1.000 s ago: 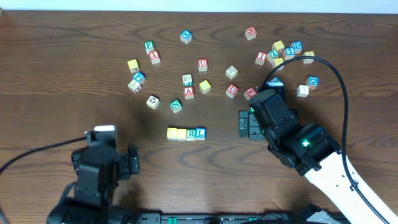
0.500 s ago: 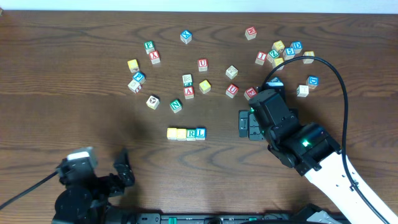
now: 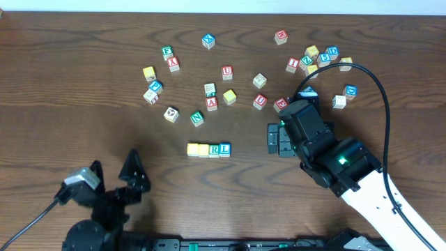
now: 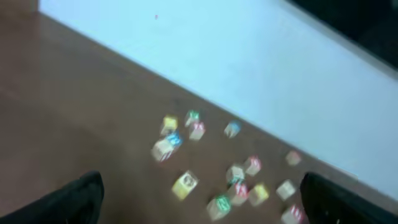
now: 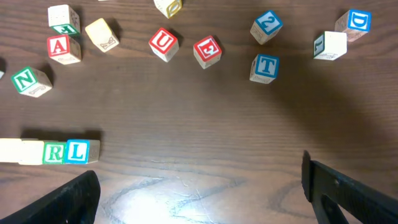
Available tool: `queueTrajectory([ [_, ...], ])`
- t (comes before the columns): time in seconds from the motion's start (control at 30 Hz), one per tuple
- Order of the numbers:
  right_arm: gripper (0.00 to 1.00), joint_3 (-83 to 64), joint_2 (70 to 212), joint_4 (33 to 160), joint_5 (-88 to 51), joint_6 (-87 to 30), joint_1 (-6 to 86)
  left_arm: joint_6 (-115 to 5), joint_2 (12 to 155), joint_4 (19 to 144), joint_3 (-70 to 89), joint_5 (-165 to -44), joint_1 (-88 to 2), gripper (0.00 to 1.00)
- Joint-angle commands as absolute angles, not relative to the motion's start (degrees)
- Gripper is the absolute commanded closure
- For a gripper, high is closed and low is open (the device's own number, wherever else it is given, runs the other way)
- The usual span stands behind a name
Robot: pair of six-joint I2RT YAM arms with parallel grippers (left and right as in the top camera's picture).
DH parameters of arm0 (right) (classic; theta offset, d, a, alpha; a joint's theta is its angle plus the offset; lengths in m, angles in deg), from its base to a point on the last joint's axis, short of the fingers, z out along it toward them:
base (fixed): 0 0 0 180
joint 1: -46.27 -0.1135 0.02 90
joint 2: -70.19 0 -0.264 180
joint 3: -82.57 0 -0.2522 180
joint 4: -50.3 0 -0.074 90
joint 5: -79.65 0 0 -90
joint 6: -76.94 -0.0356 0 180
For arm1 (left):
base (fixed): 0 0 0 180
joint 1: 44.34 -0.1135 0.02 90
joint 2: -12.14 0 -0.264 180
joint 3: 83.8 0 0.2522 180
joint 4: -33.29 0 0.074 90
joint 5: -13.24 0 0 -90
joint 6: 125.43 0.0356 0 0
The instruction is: Spell out CORL
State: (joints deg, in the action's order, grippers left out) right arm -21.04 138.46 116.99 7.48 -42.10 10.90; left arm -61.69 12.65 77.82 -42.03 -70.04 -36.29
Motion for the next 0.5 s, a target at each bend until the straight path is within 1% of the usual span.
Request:
queueTrajectory([
  [0.0,0.01,-20.14,138.84,117.03,8.16,-41.69,10.55,-62.26,12.21,68.51,-47.26,-71.46,-36.66,0.01],
  [0.2,0.01,-20.14,138.84,117.03,8.16,-41.71,10.55,-58.11,12.21,48.95,-54.69,-71.89,-36.66,0.01],
  [0.33,0.01,-20.14,138.84,117.03,8.16,-41.69,10.55,-53.21,12.21,41.97,-57.53,-73.29,-36.66,0.01],
  [0.47,0.01,-20.14,138.84,117.05,8.16,-41.69,10.55,-51.97,12.21,35.07,-61.31,-73.55,-36.68,0.01],
])
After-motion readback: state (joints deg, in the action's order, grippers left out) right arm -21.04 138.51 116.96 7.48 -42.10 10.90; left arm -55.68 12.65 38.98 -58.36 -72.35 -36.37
